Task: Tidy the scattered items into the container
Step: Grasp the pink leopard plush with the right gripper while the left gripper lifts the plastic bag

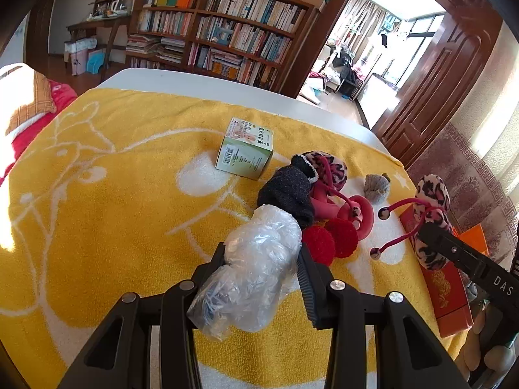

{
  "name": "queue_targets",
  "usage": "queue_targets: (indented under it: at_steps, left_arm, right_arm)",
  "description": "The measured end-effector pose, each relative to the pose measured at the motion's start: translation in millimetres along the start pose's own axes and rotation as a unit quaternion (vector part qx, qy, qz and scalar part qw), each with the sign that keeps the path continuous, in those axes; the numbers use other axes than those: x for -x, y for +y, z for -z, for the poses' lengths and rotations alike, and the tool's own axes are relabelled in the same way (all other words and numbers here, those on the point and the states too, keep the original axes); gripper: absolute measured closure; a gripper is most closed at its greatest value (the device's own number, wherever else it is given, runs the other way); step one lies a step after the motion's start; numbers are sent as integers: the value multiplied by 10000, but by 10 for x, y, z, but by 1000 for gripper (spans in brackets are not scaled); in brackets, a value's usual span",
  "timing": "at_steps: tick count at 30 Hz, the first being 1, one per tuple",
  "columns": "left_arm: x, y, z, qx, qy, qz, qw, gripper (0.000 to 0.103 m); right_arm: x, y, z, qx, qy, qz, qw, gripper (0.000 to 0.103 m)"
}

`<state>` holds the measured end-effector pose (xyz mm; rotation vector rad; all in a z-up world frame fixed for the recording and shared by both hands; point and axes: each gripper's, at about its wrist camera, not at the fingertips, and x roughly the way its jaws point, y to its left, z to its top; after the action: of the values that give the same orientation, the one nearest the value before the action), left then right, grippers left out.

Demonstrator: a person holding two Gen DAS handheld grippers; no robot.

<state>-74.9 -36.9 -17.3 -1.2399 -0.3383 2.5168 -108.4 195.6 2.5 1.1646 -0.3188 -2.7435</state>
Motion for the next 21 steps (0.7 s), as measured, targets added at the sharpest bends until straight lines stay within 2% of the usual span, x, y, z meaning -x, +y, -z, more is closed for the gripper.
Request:
queue_targets:
  at_steps: [8, 21]
  left_arm:
    - [200, -543, -67, -522, -159, 218, 9983, 61]
    - [169, -1556, -114, -1135, -81, 973, 9887, 61]
  right_arm:
    - [466, -273, -50, -214, -487, 45, 9986, 58]
    - [1114, -1024, 35, -591, -1082, 691, 9900, 58]
